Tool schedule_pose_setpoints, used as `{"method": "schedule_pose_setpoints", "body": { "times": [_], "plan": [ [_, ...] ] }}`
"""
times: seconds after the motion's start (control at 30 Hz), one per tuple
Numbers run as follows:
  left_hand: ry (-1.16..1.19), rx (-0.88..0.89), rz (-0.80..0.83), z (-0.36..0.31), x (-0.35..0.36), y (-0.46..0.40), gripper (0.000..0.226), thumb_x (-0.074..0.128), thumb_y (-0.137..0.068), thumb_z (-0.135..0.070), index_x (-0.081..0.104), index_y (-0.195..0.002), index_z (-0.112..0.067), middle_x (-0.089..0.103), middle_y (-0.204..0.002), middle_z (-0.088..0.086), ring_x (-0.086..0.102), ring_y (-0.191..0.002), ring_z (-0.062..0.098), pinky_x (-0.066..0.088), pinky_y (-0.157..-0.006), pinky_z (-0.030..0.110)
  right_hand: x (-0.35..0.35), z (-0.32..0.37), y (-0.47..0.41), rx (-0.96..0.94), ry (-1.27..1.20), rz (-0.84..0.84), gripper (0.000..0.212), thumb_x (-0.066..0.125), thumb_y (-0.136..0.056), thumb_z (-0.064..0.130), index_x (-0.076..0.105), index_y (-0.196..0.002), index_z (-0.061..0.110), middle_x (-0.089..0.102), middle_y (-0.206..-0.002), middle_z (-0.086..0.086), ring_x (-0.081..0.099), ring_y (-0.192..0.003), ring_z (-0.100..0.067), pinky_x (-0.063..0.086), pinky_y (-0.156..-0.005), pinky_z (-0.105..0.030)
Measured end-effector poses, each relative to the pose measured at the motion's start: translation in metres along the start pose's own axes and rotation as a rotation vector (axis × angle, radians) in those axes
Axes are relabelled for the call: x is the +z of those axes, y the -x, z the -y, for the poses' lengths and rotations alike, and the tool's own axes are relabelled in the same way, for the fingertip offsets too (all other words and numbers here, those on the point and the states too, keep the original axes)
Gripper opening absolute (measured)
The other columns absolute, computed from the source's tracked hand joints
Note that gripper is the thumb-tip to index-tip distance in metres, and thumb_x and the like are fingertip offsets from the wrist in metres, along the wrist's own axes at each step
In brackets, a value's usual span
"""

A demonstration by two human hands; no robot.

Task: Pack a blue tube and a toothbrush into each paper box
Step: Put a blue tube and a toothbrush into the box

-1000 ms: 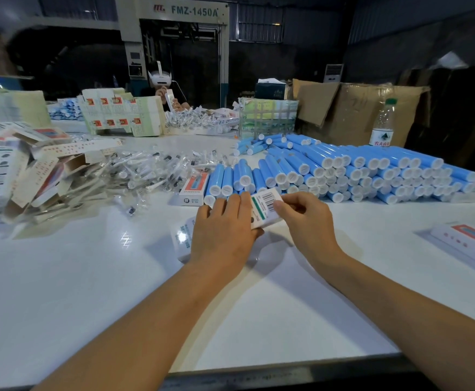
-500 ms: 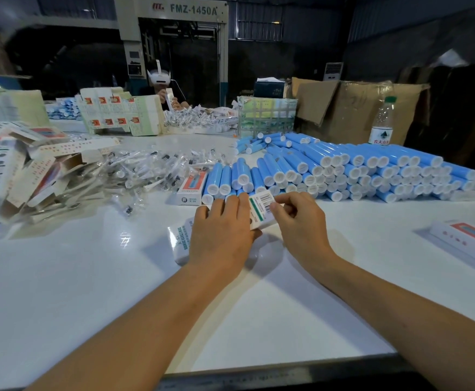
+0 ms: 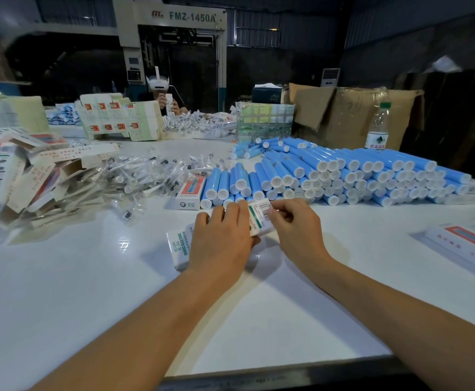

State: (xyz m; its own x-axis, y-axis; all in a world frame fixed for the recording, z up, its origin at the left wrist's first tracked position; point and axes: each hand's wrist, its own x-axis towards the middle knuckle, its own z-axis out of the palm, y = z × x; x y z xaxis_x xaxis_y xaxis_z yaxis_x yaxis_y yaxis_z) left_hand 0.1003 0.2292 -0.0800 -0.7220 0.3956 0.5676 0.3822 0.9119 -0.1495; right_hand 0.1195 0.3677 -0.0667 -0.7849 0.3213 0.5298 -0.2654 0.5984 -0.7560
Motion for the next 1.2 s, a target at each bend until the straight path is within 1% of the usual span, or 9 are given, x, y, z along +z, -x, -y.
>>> {"method": "schedule_pose_setpoints", "body": {
  "times": [0.17,0.27,0.43,0.7,0.87,0.97,1.07,1.17,1.2],
  "plan": [
    [0.049,-0.044,-0.002,0.001,-0.001,-0.003,0.07,0.036,-0.094,-0.056,0.014,-0.145,-0.014,0.038,-0.139,0.001,0.039,-0.122,0.021,0.033,-0.092,0.035,-0.001,0.0,0.0,0.109,-0.149,-0.027,0.015,0.063,-0.089,0.014,0.06,-0.074,0.017,0.063,-0.078,0.001,0.054,-0.071,-0.008,0.042,-0.056,-0.011],
    [0.055,-0.047,-0.003,0.001,-0.003,-0.002,0.07,0.035,-0.095,-0.056,0.012,-0.146,-0.014,0.037,-0.141,0.001,0.038,-0.124,0.021,0.032,-0.094,0.035,0.0,0.0,0.0,0.136,-0.137,-0.045,0.018,0.064,-0.089,0.017,0.058,-0.073,0.012,0.061,-0.072,-0.001,0.053,-0.066,-0.009,0.04,-0.052,-0.013],
    [0.049,-0.047,0.003,-0.001,-0.004,-0.002,0.071,0.034,-0.095,-0.055,0.012,-0.147,-0.012,0.036,-0.141,0.002,0.037,-0.124,0.022,0.033,-0.094,0.035,-0.001,0.001,0.001,0.146,-0.125,-0.049,0.027,0.064,-0.089,0.017,0.052,-0.065,0.013,0.056,-0.064,0.002,0.048,-0.058,-0.006,0.038,-0.048,-0.012],
    [0.04,-0.071,-0.008,-0.003,-0.004,-0.003,0.069,0.038,-0.095,-0.054,0.015,-0.144,-0.011,0.039,-0.136,0.003,0.04,-0.121,0.023,0.032,-0.09,0.035,0.005,0.002,0.003,0.12,-0.154,-0.076,0.028,0.062,-0.09,0.015,0.051,-0.065,0.014,0.055,-0.063,0.003,0.05,-0.054,0.005,0.038,-0.049,-0.012],
    [0.114,-0.116,-0.029,0.001,-0.007,-0.008,0.067,0.037,-0.094,-0.055,0.018,-0.143,-0.014,0.04,-0.137,0.002,0.04,-0.122,0.022,0.033,-0.093,0.035,0.002,0.005,0.003,0.077,-0.262,-0.057,0.018,0.058,-0.093,0.016,0.059,-0.075,0.02,0.061,-0.073,0.003,0.051,-0.061,-0.001,0.04,-0.053,-0.013],
    [0.238,-0.152,-0.054,0.005,-0.013,-0.01,0.064,0.039,-0.093,-0.055,0.022,-0.142,-0.017,0.04,-0.138,0.001,0.041,-0.122,0.022,0.034,-0.093,0.035,0.002,0.008,0.007,0.001,-0.337,-0.011,0.013,0.051,-0.096,0.018,0.059,-0.099,0.028,0.06,-0.081,0.005,0.051,-0.063,0.003,0.04,-0.056,-0.012],
    [0.44,-0.198,-0.105,0.01,-0.022,-0.011,0.06,0.042,-0.091,-0.054,0.033,-0.137,-0.018,0.047,-0.128,0.0,0.048,-0.112,0.023,0.038,-0.083,0.036,0.003,0.008,0.009,-0.05,-0.401,0.027,0.024,0.05,-0.097,0.019,0.048,-0.116,0.034,0.055,-0.082,0.004,0.049,-0.068,0.001,0.043,-0.063,-0.015],
    [0.889,-0.243,-0.209,0.014,-0.031,-0.014,0.041,0.049,-0.091,-0.048,0.049,-0.122,-0.023,0.056,-0.11,-0.001,0.055,-0.099,0.018,0.046,-0.079,0.037,0.004,0.008,0.011,-0.077,-0.35,0.065,0.03,0.053,-0.096,0.019,0.045,-0.119,0.036,0.05,-0.083,0.008,0.047,-0.07,0.002,0.041,-0.067,-0.013],
    [1.039,-0.263,-0.245,0.014,-0.033,-0.016,0.028,0.05,-0.093,-0.044,0.053,-0.114,-0.027,0.059,-0.103,-0.003,0.057,-0.095,0.013,0.046,-0.077,0.032,0.005,0.009,0.012,-0.086,-0.323,0.081,0.031,0.053,-0.096,0.018,0.046,-0.121,0.034,0.05,-0.085,0.008,0.047,-0.071,0.002,0.04,-0.068,-0.013]
  ]
}}
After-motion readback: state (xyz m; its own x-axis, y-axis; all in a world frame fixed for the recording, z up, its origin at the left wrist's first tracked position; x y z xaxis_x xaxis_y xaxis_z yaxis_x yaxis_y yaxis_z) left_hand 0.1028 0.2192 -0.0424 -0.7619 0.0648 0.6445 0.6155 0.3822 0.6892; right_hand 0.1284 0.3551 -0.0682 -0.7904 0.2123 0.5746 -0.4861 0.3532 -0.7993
